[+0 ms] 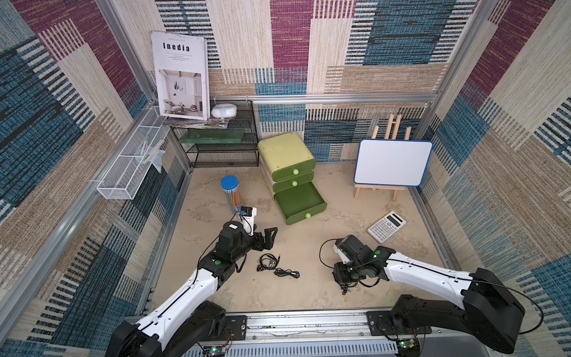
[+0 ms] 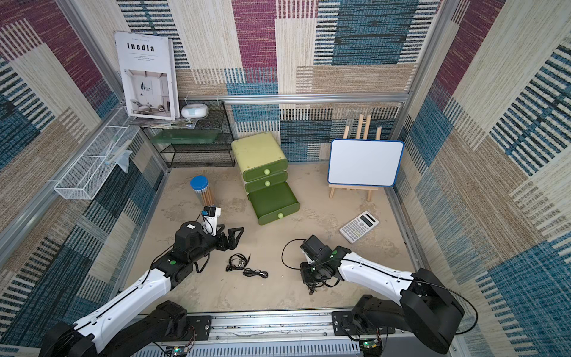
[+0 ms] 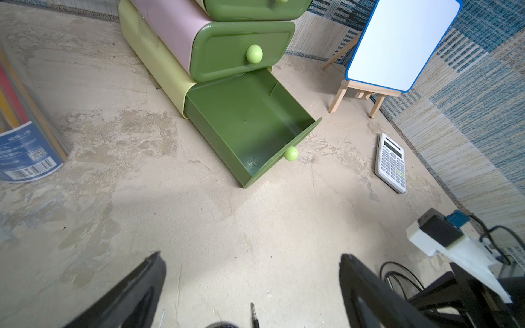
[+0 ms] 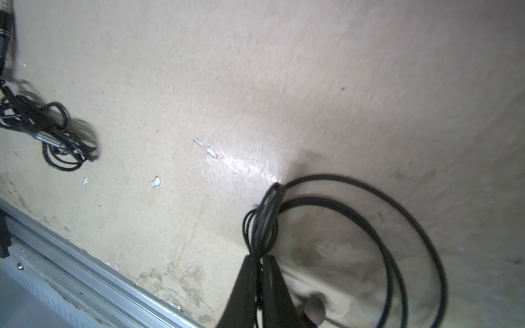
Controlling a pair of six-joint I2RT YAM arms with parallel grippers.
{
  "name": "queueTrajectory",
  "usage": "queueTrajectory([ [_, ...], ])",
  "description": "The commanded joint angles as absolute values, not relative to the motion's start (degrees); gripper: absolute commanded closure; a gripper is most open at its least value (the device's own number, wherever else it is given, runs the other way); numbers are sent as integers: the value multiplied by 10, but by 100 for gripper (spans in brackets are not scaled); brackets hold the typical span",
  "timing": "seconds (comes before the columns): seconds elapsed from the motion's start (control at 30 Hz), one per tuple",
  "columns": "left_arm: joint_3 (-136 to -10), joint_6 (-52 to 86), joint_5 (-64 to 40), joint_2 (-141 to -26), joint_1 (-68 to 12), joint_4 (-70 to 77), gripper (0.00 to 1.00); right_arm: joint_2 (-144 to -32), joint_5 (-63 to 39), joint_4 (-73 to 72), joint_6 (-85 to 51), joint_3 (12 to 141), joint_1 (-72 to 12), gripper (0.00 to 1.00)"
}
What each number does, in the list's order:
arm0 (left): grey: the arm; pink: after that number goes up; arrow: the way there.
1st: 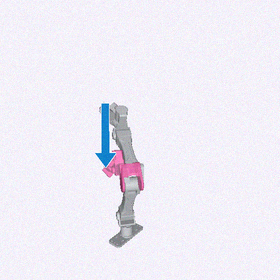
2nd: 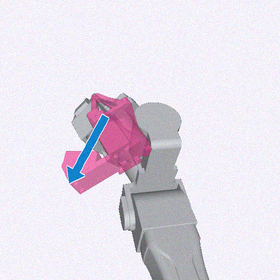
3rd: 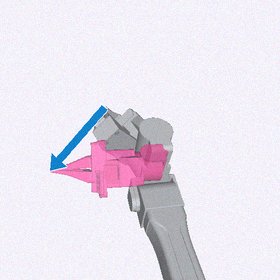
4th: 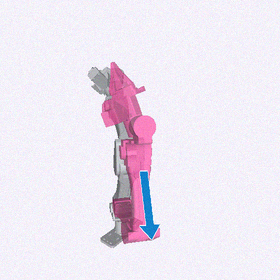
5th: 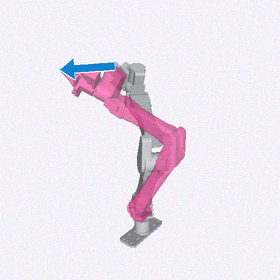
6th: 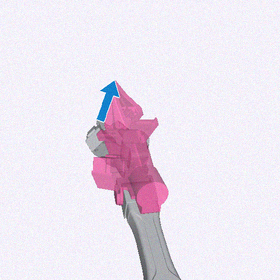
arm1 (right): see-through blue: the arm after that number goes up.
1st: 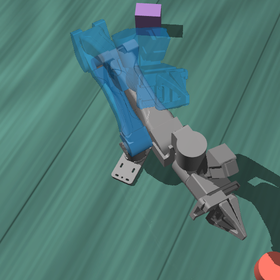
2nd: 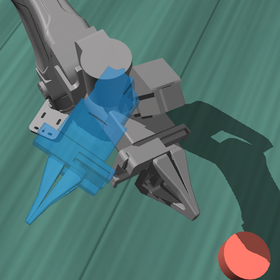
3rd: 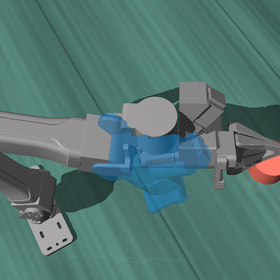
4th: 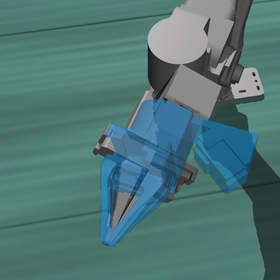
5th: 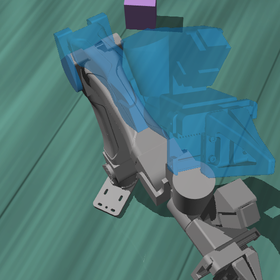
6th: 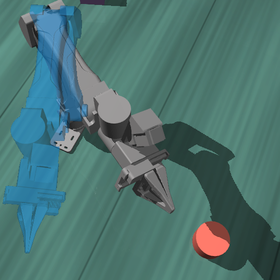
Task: Place the wired earphones into the drawer by color
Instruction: Pick up the wired earphones from the center of the board.
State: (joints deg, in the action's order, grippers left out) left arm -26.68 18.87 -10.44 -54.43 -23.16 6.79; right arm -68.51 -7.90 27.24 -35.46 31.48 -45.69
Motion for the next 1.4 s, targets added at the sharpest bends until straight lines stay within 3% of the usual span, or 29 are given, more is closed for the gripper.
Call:
queueTrajectory([
  [0.0, -270, 183, -103, -543, -231, 74, 1, -674, -66, 279, -353, 320, -458, 92],
  [0.23, -270, 182, -102, -542, -231, 74, 1, -658, -59, 280, -351, 324, -458, 100],
  [0.9, -269, 183, -102, -539, -231, 74, 1, -661, 9, 266, -312, 422, -458, 100],
  [1.37, -269, 182, -102, -537, -231, 73, 1, -756, 73, 192, -226, 551, -450, 100],
])
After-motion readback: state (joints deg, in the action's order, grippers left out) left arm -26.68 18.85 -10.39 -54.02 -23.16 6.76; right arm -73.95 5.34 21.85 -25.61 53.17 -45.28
